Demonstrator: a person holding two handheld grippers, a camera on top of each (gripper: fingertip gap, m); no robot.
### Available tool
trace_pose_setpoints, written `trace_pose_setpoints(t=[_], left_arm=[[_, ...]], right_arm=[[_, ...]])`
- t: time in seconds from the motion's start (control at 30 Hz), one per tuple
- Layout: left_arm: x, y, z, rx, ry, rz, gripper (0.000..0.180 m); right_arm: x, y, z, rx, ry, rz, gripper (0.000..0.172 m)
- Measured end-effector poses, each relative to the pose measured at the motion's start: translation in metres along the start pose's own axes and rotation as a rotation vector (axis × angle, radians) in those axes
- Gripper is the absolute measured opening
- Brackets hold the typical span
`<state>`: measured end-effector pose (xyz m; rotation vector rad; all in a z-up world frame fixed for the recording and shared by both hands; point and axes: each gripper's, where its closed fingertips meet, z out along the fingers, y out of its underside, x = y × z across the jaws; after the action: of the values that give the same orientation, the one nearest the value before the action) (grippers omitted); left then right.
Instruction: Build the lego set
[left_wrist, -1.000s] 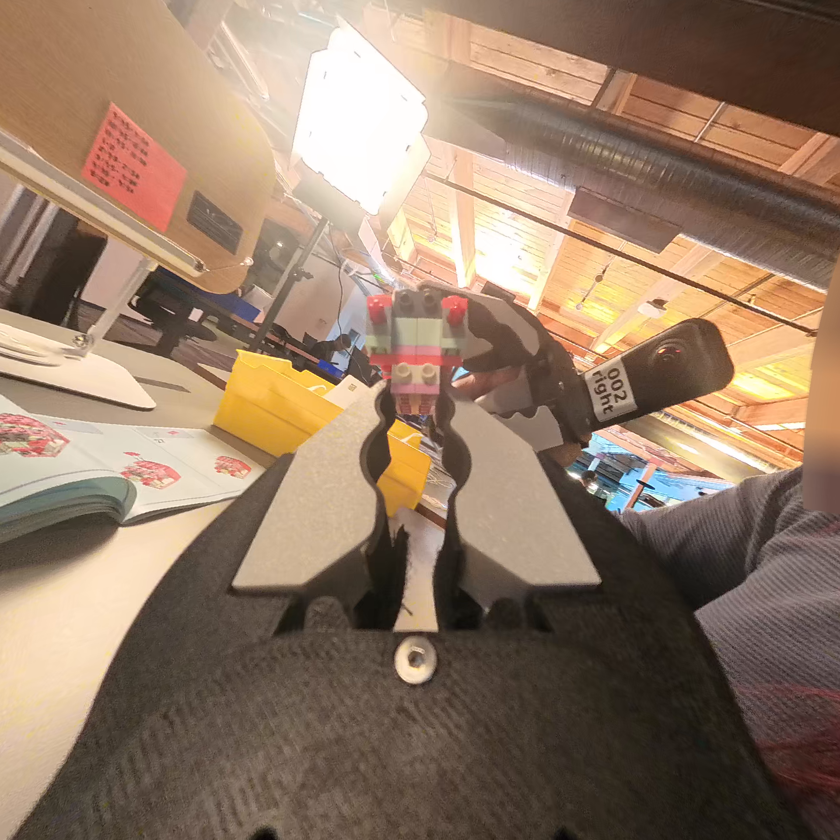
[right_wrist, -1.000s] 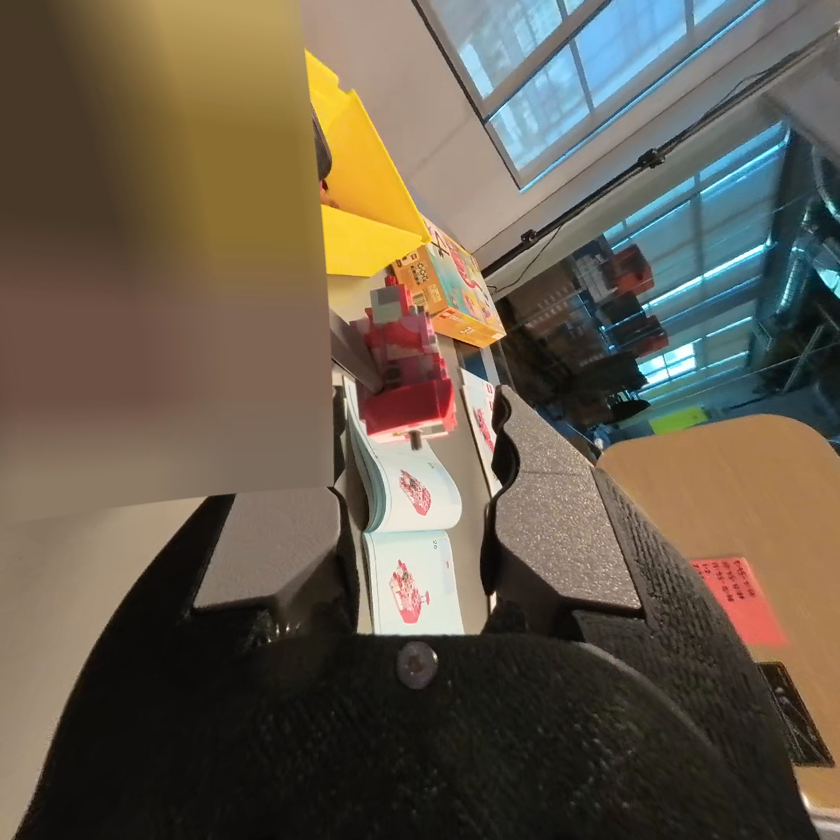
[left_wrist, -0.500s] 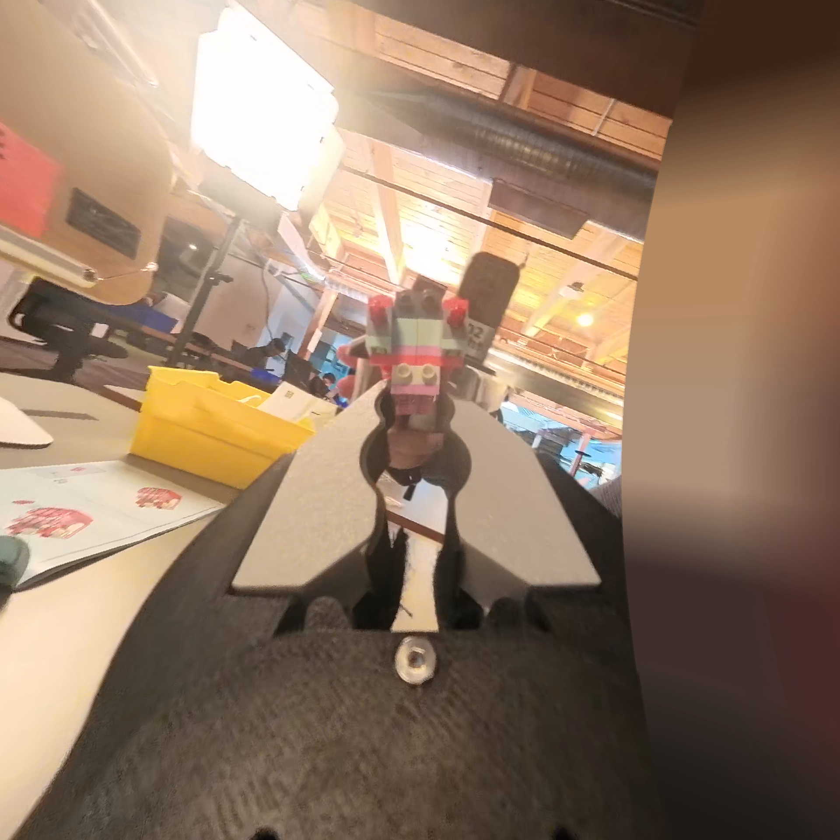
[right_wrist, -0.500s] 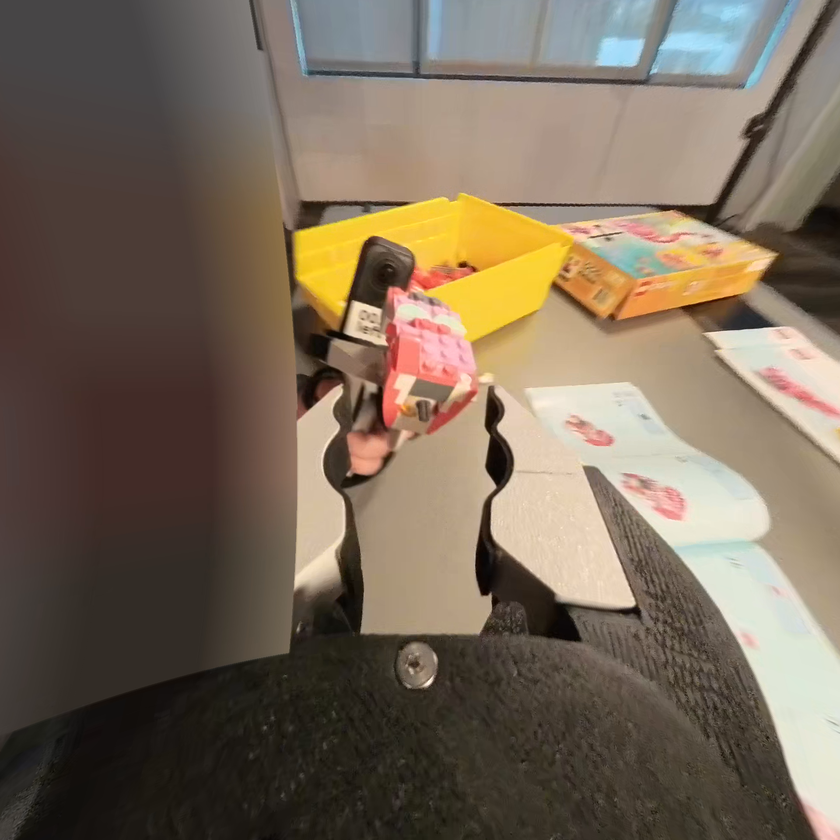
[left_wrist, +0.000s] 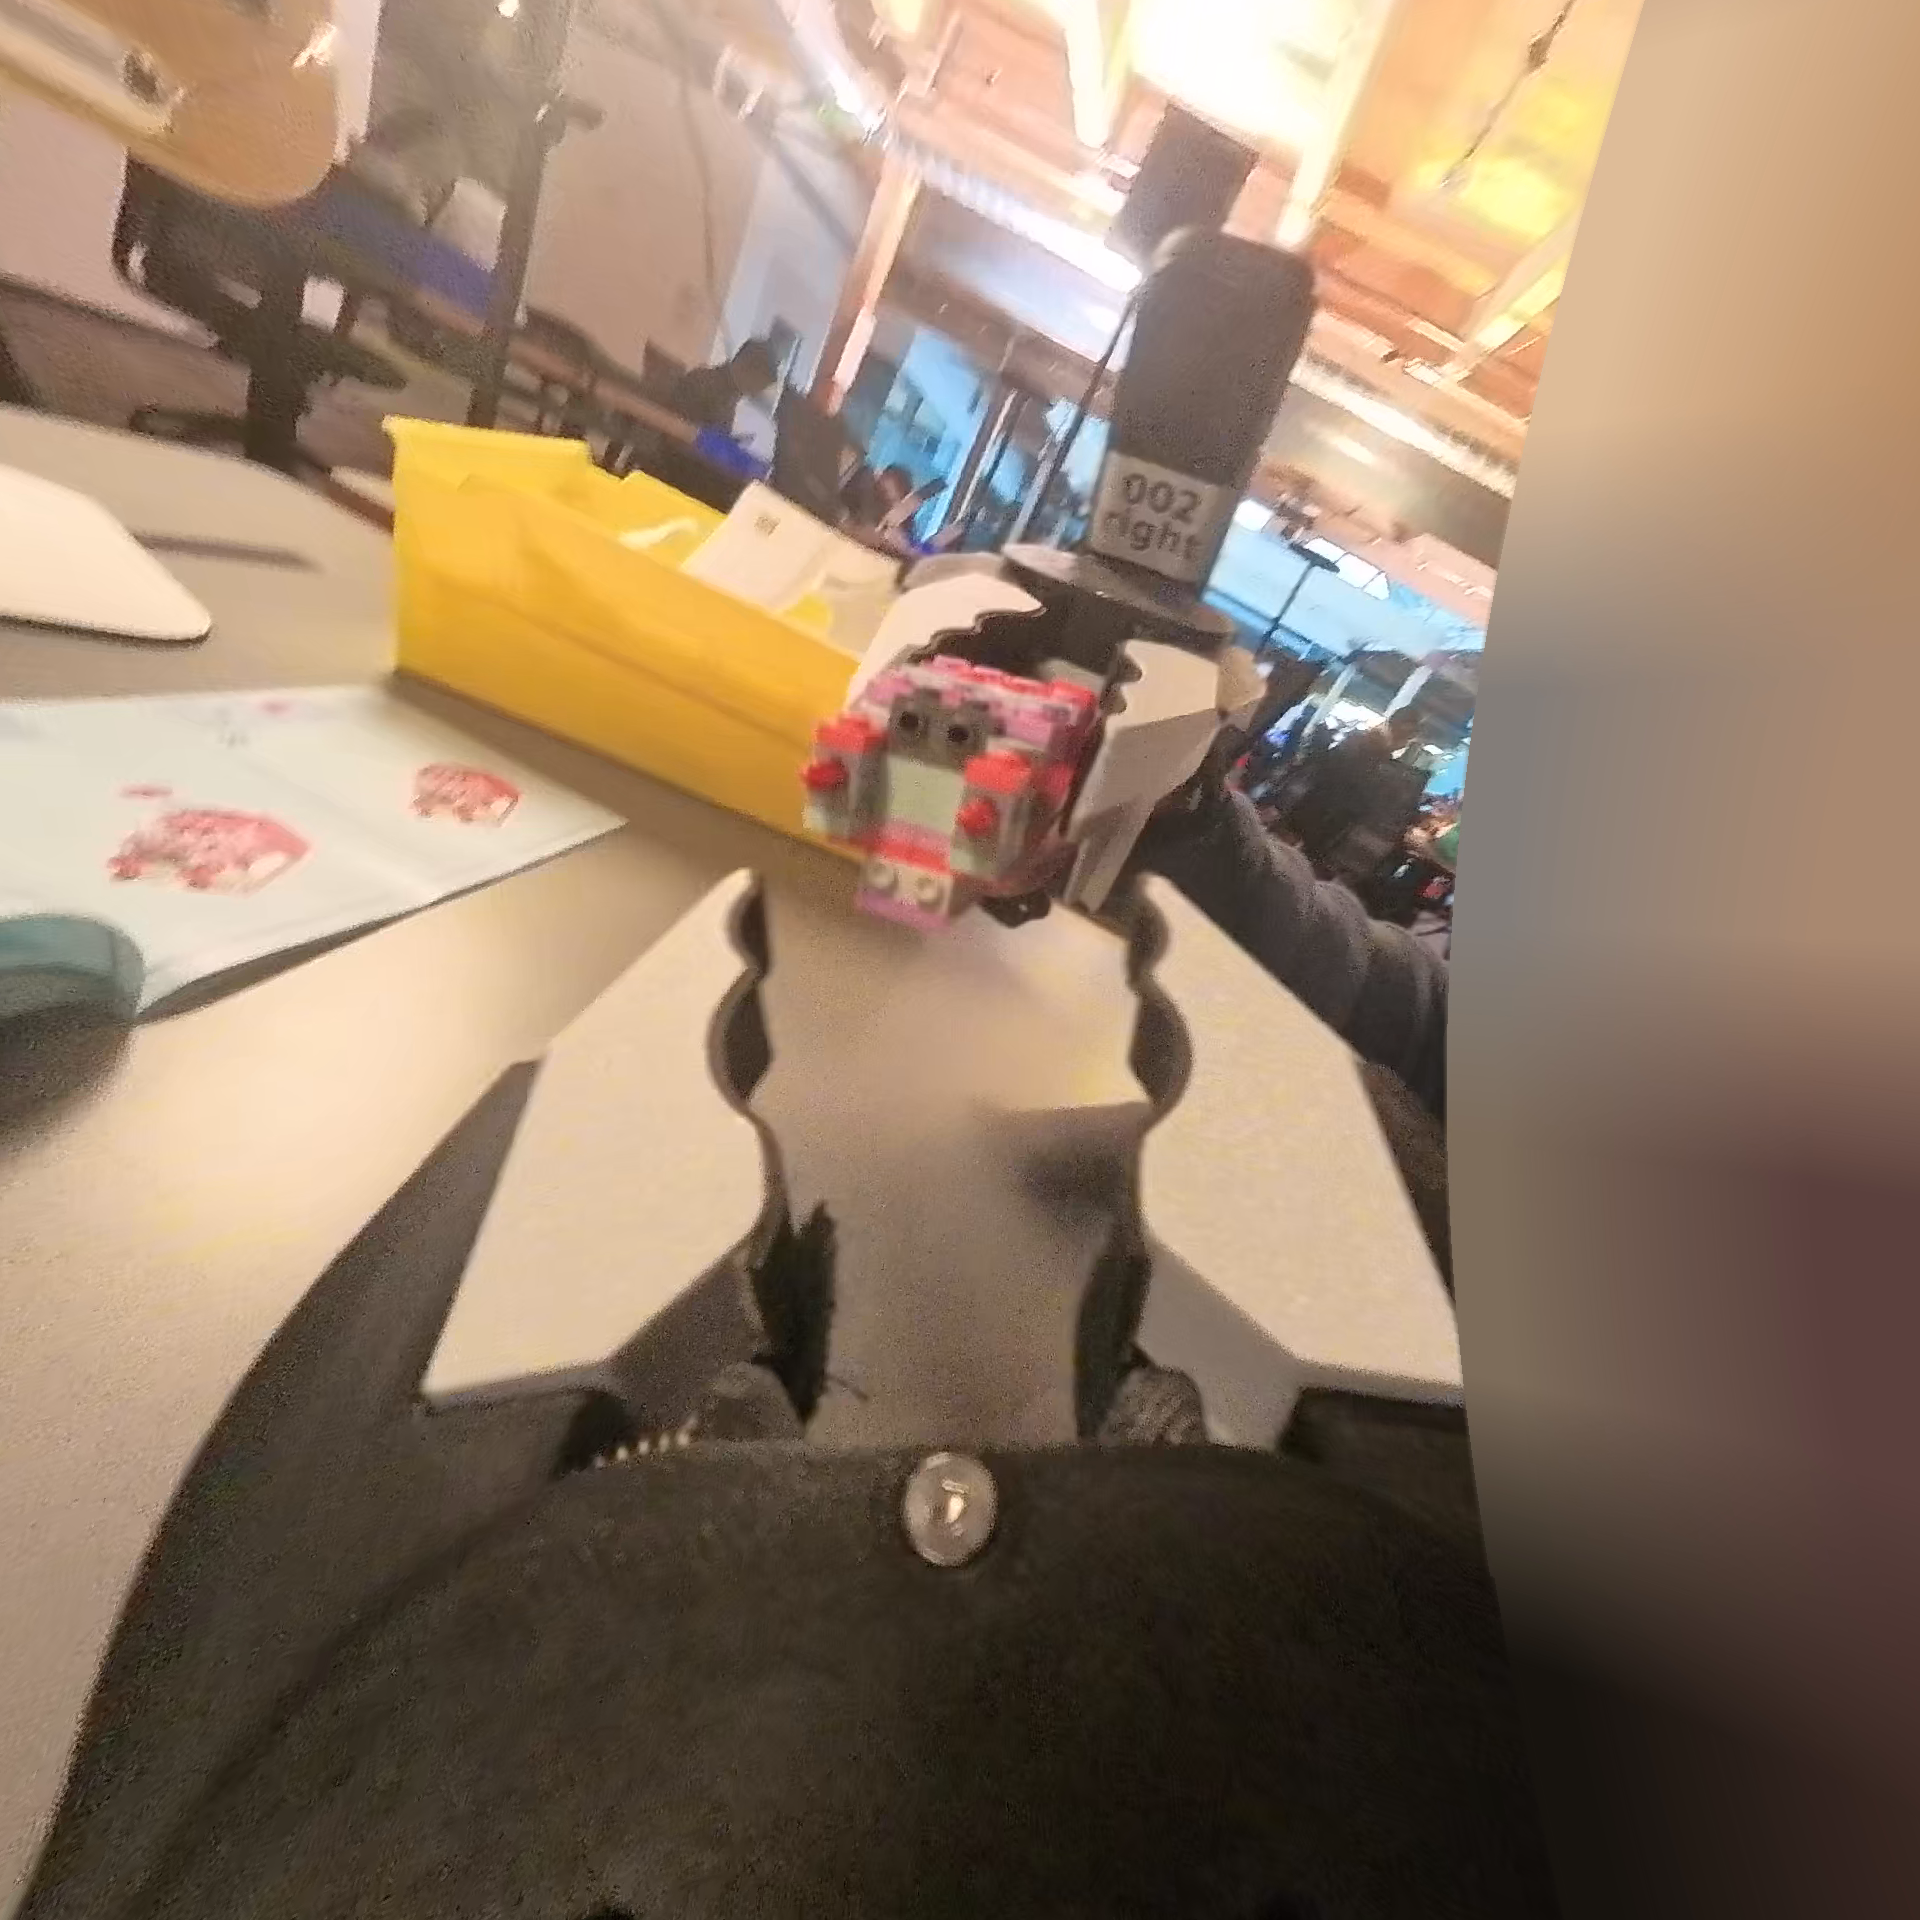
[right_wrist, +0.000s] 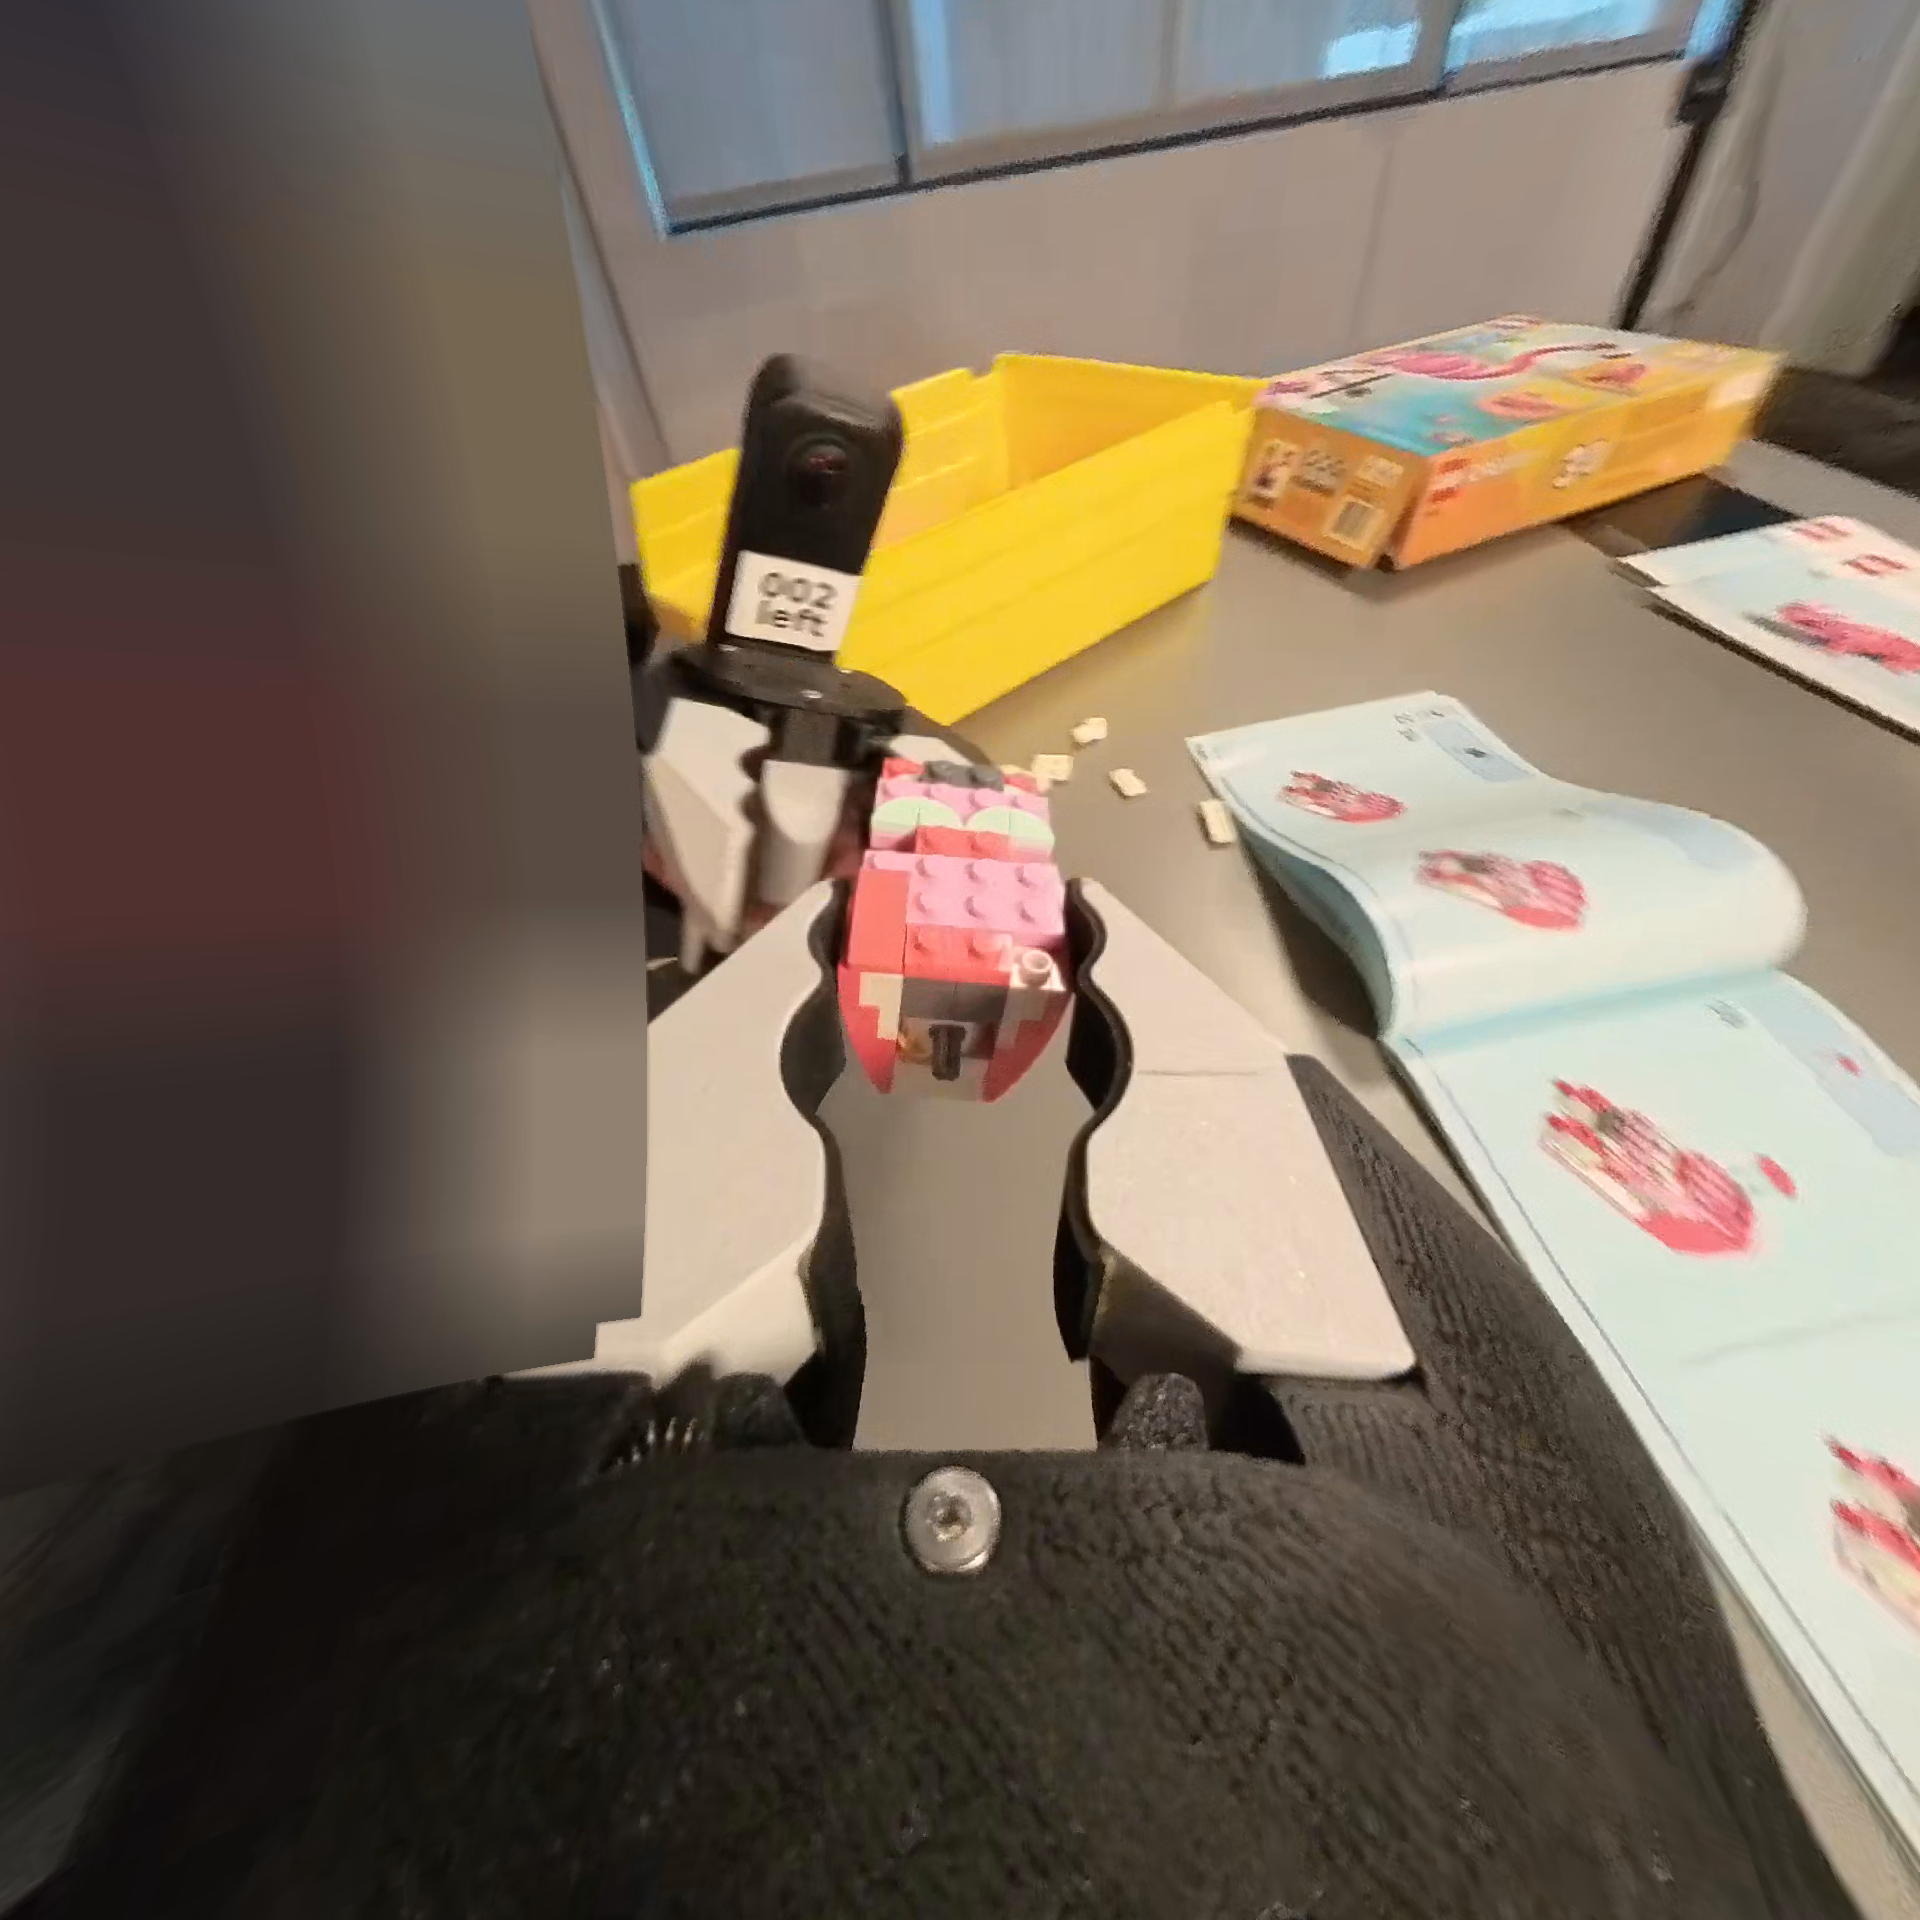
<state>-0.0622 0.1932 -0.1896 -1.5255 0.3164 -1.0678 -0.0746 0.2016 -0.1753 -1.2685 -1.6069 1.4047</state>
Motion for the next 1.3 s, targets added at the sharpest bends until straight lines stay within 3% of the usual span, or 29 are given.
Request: trace_pose_setpoints(t=[0.03,0.17,0.4,0.57,0.7,0.77,0.87,1.0,1.1,1.3], left_arm=[[-0.005,0.003,0.001,-0.02,-0.029,-0.013,0.084],[-0.012,0.009,0.002,-0.067,-0.072,0.004,0.106],[-0.002,-0.004,0.001,0.0,-0.118,0.233,0.103],[-0.001,-0.009,-0.002,0.047,-0.1,0.192,0.099],[-0.003,-0.011,-0.002,0.067,-0.104,0.165,0.099],[-0.004,-0.013,-0.003,0.082,-0.124,0.195,0.099],[-0.002,-0.018,-0.006,0.112,-0.141,0.252,0.092],[-0.002,-0.024,-0.011,0.145,-0.163,0.276,0.087],[-0.006,-0.027,-0.013,0.156,-0.188,0.274,0.085],[-0.007,-0.023,-0.011,0.134,-0.203,0.282,0.084]], right_arm=[[0.01,0.005,-0.006,0.011,0.051,0.006,0.04],[0.062,0.06,-0.027,-0.187,0.335,-0.03,0.039],[0.068,0.098,-0.024,-0.335,0.338,-0.029,0.04],[0.071,0.11,-0.025,-0.363,0.363,-0.024,0.04],[0.073,0.098,-0.028,-0.28,0.366,-0.001,0.069],[0.077,0.073,-0.035,-0.157,0.427,-0.132,0.07],[0.073,0.025,-0.055,0.076,0.564,-0.4,0.054],[0.067,-0.025,-0.101,0.382,0.859,-0.634,0.01],[0.079,-0.021,-0.111,0.369,0.988,-0.62,0.005],[0.095,0.001,-0.096,0.232,1.047,-0.654,0.0]])
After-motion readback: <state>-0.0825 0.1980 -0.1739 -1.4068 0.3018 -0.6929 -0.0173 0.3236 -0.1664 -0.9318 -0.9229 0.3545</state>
